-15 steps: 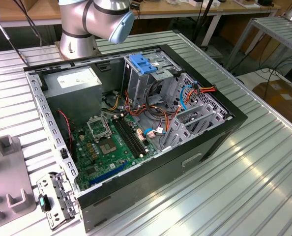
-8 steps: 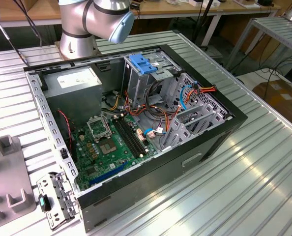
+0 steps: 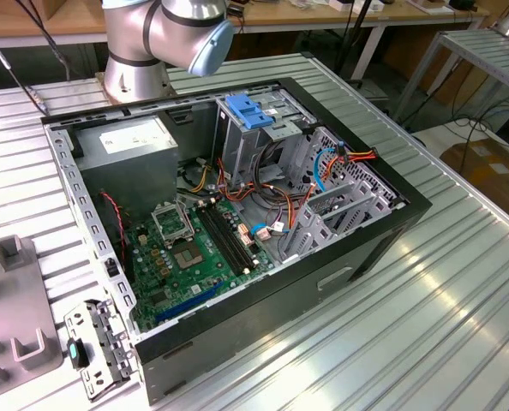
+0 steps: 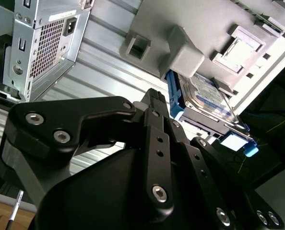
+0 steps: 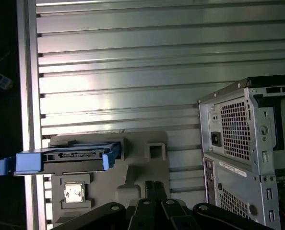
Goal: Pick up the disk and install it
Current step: 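Reach for the disk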
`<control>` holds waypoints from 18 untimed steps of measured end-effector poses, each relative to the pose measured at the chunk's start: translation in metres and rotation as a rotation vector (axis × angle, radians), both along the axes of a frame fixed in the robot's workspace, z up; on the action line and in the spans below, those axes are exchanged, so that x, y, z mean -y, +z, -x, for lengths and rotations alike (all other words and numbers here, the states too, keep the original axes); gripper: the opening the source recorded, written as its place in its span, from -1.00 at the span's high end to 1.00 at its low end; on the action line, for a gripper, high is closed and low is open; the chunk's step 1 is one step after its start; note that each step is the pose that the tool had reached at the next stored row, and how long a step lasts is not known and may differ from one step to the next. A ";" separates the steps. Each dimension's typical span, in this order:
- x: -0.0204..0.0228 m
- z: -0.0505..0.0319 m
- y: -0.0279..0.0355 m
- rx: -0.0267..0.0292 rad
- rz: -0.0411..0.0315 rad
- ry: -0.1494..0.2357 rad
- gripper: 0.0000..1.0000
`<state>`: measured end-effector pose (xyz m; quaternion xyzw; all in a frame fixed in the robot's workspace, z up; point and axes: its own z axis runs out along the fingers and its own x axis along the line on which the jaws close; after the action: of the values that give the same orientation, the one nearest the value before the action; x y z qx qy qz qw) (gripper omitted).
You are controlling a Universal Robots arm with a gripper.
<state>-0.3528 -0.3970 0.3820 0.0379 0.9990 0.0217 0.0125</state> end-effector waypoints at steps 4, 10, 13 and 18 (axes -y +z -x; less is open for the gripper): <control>-0.0007 0.0209 0.0000 -0.0001 0.0000 0.000 0.79; -0.0047 0.0485 0.0001 -0.0001 0.0001 -0.001 0.79; -0.0063 0.0592 0.0000 -0.0001 -0.0001 -0.001 0.79; -0.0123 0.0876 -0.0010 -0.0001 -0.0001 -0.001 0.79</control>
<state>-0.4404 -0.3847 0.3810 0.0386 0.9989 0.0218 0.0125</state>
